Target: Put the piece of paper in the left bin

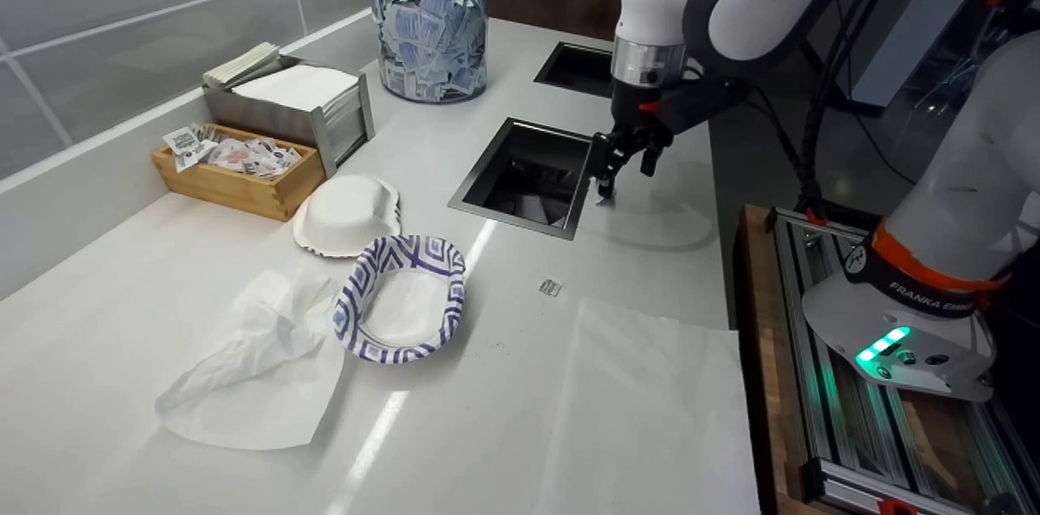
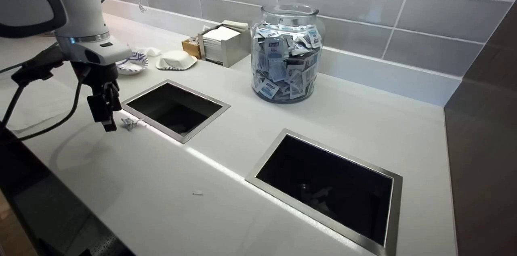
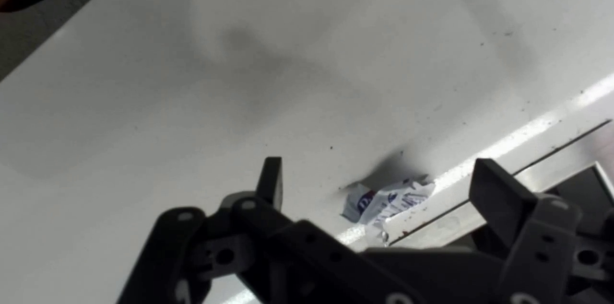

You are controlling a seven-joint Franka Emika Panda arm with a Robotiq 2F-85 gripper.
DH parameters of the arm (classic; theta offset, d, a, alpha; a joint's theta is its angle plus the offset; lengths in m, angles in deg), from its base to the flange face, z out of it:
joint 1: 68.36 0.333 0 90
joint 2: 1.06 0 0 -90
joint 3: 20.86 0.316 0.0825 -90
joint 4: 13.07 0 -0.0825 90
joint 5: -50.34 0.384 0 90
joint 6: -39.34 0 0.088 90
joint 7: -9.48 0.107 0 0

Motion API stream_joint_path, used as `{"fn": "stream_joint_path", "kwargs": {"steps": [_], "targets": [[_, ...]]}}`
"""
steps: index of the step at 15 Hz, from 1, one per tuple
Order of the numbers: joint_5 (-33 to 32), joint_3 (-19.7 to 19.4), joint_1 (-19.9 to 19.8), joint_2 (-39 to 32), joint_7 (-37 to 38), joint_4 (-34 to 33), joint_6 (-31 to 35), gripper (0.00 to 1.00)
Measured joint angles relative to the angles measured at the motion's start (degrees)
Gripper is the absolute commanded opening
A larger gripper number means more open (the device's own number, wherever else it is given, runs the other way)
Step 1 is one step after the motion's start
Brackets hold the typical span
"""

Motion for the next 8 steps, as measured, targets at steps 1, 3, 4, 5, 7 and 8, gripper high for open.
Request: {"fn": "stream_joint_path", "kwargs": {"steps": [1,3,4,5,7,8], "targets": [[-0.48,-0.08,0.00,-0.51,0.13,-0.01,1.15,1.00],[-1.41,-0.28,-0.01,-1.27,0.21,-0.03,3.79,1.00],[-2.00,-0.38,-0.01,-1.57,0.32,-0.04,4.94,1.00],[-2.44,-0.48,-0.01,-1.80,0.44,-0.05,5.82,1.00],[-2.74,-0.60,-0.01,-2.19,0.48,-0.07,6.71,1.00],[-2.80,-0.67,-0.01,-2.43,0.48,-0.08,6.88,1.00]]}}
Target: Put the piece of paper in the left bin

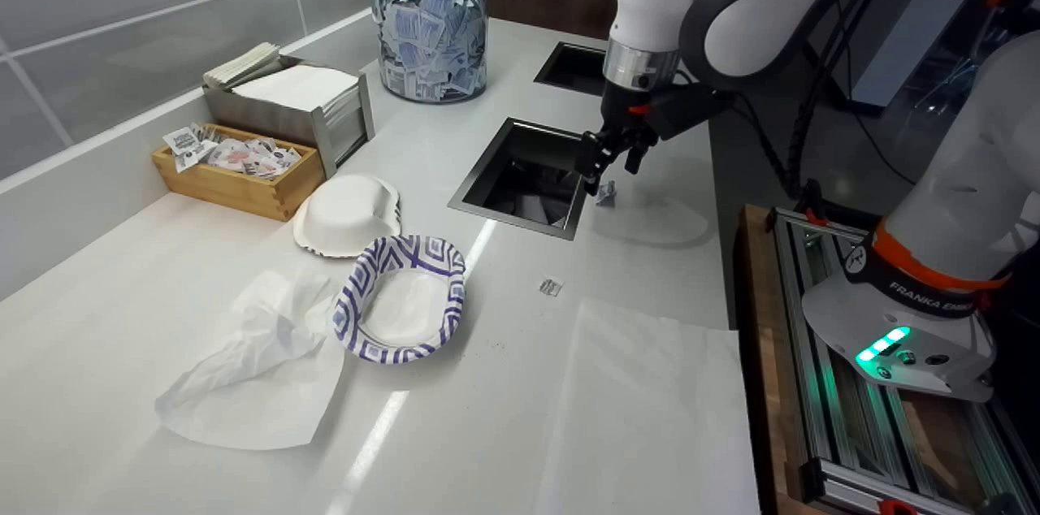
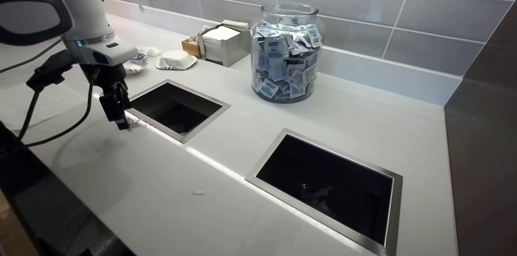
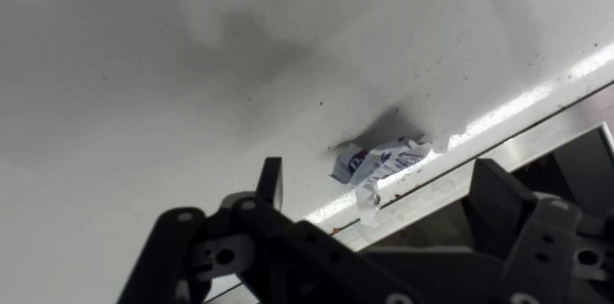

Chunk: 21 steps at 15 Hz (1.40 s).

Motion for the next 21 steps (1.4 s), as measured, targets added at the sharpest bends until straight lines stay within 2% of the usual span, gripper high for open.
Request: {"fn": "stream_joint_path", "kwargs": {"steps": [3,4,5,7,13,15,17,21], "targets": [[0.00,-0.24,0.00,-0.62,0.00,-0.02,0.02,0.99],[0.00,-0.33,0.00,-0.81,0.00,-0.02,0.02,0.94],[0.00,-0.41,0.00,-0.96,0.00,-0.03,0.02,0.76],[0.00,-0.59,0.00,-1.24,0.00,-0.06,0.03,0.63],[0.01,-1.01,0.09,-1.71,0.00,-0.23,0.06,0.15],[0.02,-1.06,0.26,-1.73,0.00,-0.35,0.06,0.03],[0.08,-1.10,0.45,-1.80,0.00,-0.40,0.06,0.00],[0.82,-1.17,0.85,-2.16,0.00,-0.48,0.06,0.02]]}}
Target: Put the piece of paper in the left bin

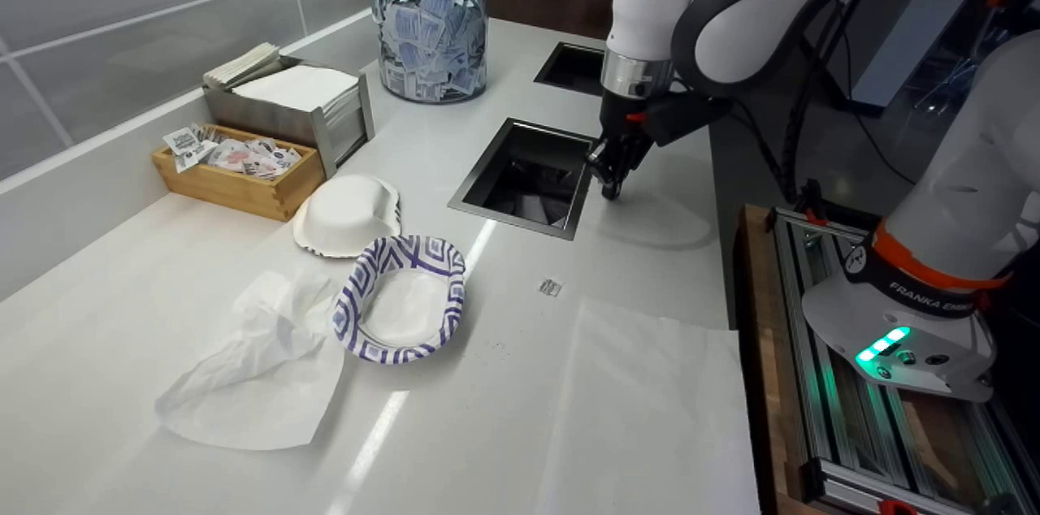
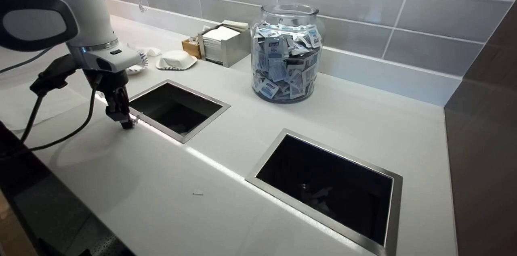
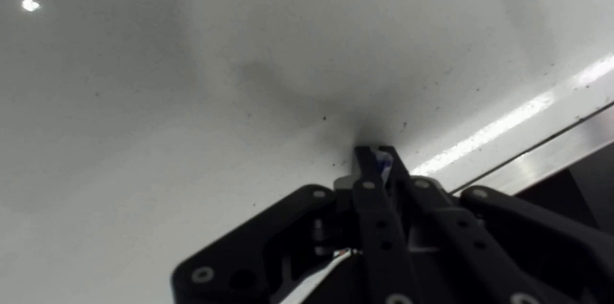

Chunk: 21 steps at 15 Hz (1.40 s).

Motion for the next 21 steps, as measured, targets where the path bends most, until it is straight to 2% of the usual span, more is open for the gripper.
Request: {"fn": "stream_joint_path", "kwargs": {"steps": [1,2,3,11,21], "targets": [[0.28,-0.02,0.13,0.00,0.00,-0.01,0.00,0.31],[0.34,-0.02,0.21,0.00,0.02,-0.03,0.00,0.32],[0.36,-0.02,0.32,0.00,0.07,-0.05,0.00,0.38],[-1.31,0.75,2.45,1.07,3.87,-0.27,-0.01,0.99],[-3.35,0.73,2.58,1.64,4.75,-0.27,0.02,1.00]]}}
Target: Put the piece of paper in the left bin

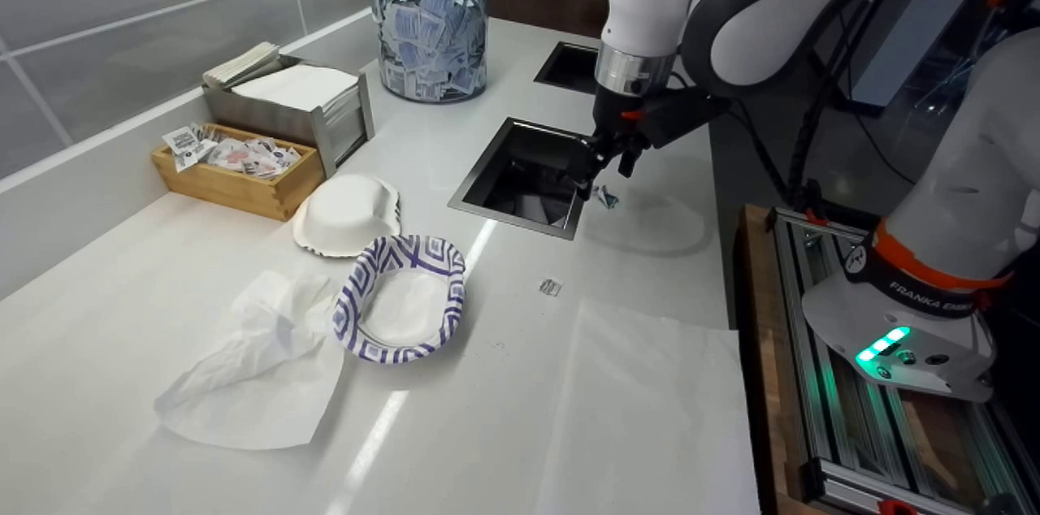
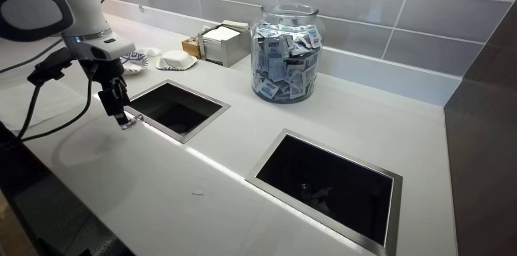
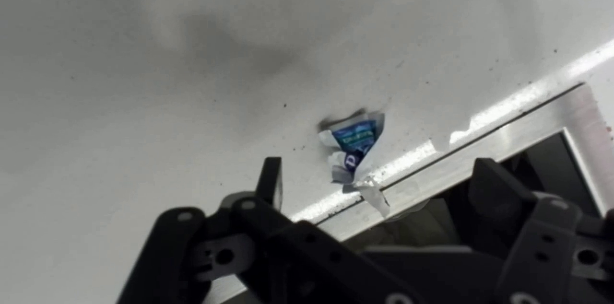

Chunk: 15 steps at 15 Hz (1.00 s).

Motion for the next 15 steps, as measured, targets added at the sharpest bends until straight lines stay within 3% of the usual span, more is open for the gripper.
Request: {"fn": "stream_joint_path", "kwargs": {"steps": [2,4,11,13,15], "targets": [[0.00,-0.06,0.00,-0.50,0.00,0.02,0.00,1.00],[-0.04,-0.20,-0.01,-0.97,0.00,0.02,0.00,0.73],[-0.73,-0.67,-0.03,-1.86,0.00,0.02,0.00,0.18],[-0.73,-0.85,-0.03,-2.04,0.00,0.02,0.01,0.05],[-0.73,-0.93,-0.03,-2.03,0.00,-0.09,0.05,0.01]]}}
